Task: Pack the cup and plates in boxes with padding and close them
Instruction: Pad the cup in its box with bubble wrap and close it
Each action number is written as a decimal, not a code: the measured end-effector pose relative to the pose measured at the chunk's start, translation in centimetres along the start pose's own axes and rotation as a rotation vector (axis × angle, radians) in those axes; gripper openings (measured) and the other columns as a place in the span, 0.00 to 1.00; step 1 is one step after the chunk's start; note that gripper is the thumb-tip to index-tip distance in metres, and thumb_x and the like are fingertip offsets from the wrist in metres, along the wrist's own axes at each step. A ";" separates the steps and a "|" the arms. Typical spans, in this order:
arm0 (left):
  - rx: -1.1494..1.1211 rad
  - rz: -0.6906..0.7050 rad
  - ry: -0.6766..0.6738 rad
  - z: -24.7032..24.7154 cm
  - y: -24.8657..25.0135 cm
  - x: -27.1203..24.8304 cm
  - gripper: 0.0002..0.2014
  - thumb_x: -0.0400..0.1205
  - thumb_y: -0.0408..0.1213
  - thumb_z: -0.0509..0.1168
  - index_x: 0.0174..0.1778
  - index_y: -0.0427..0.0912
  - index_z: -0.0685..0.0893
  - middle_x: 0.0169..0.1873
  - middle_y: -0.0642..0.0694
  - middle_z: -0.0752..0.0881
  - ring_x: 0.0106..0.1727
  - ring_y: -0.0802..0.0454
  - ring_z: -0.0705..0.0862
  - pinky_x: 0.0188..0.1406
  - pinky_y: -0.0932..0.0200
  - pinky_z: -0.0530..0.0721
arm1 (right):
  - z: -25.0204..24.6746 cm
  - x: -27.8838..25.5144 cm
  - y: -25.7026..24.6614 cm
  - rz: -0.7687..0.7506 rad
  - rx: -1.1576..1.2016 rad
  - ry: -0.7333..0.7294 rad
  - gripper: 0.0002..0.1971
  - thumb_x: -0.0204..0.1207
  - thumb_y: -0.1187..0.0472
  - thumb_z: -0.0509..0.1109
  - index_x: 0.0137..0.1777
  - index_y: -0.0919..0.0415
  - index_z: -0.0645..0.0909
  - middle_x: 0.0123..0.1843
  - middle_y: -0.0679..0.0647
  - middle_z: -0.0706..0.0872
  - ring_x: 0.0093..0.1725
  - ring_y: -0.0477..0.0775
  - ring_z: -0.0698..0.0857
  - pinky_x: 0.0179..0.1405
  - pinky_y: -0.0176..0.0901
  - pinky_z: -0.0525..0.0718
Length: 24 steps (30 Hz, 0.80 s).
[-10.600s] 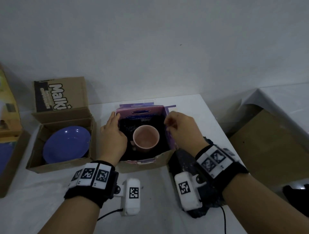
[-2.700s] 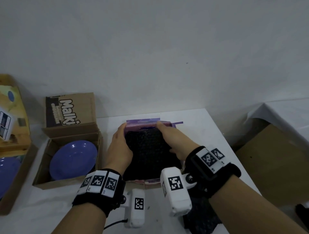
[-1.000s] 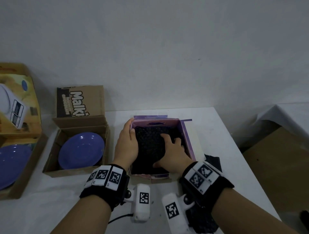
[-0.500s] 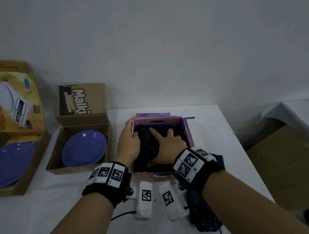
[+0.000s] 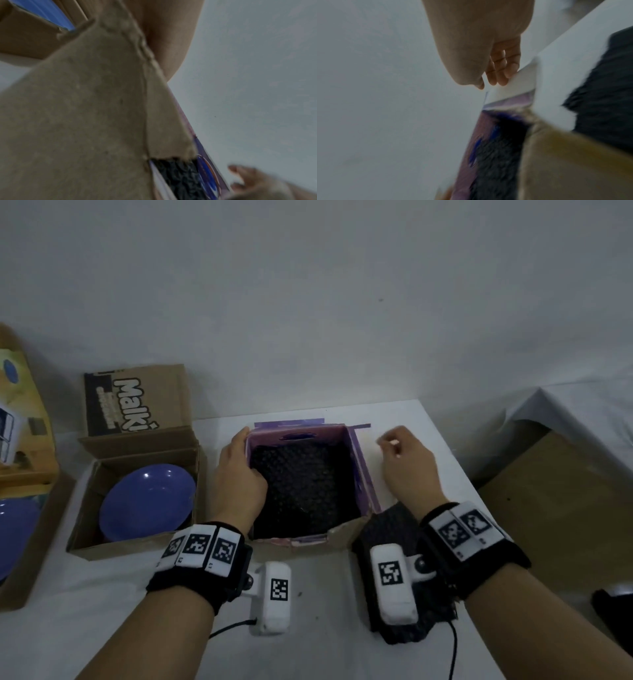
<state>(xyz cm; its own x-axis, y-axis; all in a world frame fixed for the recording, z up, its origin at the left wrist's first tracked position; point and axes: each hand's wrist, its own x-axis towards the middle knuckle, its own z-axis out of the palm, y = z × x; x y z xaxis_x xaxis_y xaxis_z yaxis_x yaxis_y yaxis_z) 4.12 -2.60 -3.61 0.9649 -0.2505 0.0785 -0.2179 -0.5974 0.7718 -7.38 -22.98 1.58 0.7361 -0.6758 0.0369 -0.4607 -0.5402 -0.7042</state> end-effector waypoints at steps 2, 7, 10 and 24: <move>0.042 0.009 0.000 0.0 0.0 -0.1 0.33 0.78 0.25 0.57 0.79 0.52 0.62 0.72 0.41 0.73 0.68 0.39 0.76 0.63 0.52 0.72 | -0.2 -0.9 3.8 0.135 -0.014 -0.028 0.07 0.82 0.63 0.59 0.54 0.61 0.78 0.51 0.62 0.85 0.51 0.64 0.83 0.45 0.44 0.74; 0.089 0.028 0.010 0.1 0.2 -0.2 0.32 0.79 0.27 0.59 0.80 0.49 0.63 0.72 0.38 0.74 0.69 0.38 0.74 0.66 0.49 0.72 | 2.7 -5.6 8.7 0.225 -0.314 -0.336 0.25 0.67 0.36 0.71 0.52 0.55 0.73 0.55 0.56 0.78 0.54 0.59 0.80 0.46 0.46 0.78; 0.103 0.026 0.011 0.0 0.4 -0.2 0.31 0.80 0.27 0.59 0.80 0.47 0.63 0.72 0.38 0.73 0.71 0.38 0.73 0.67 0.50 0.70 | 4.3 -7.7 8.9 0.203 -0.501 -0.385 0.34 0.64 0.33 0.70 0.63 0.54 0.69 0.62 0.55 0.70 0.64 0.60 0.71 0.54 0.53 0.80; 0.085 0.027 0.015 -0.2 0.4 -0.3 0.30 0.80 0.27 0.59 0.79 0.48 0.64 0.71 0.38 0.74 0.69 0.38 0.74 0.67 0.48 0.71 | 1.3 -5.7 9.0 0.299 -0.160 -0.211 0.09 0.80 0.57 0.63 0.48 0.60 0.83 0.47 0.59 0.86 0.53 0.63 0.83 0.44 0.42 0.74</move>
<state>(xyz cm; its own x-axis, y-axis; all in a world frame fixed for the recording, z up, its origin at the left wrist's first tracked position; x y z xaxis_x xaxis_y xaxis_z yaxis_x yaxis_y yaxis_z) 3.81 -2.64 -3.20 0.9605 -0.2564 0.1084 -0.2548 -0.6530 0.7132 -15.08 -23.34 -5.86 0.6356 -0.7065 -0.3112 -0.7296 -0.4179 -0.5414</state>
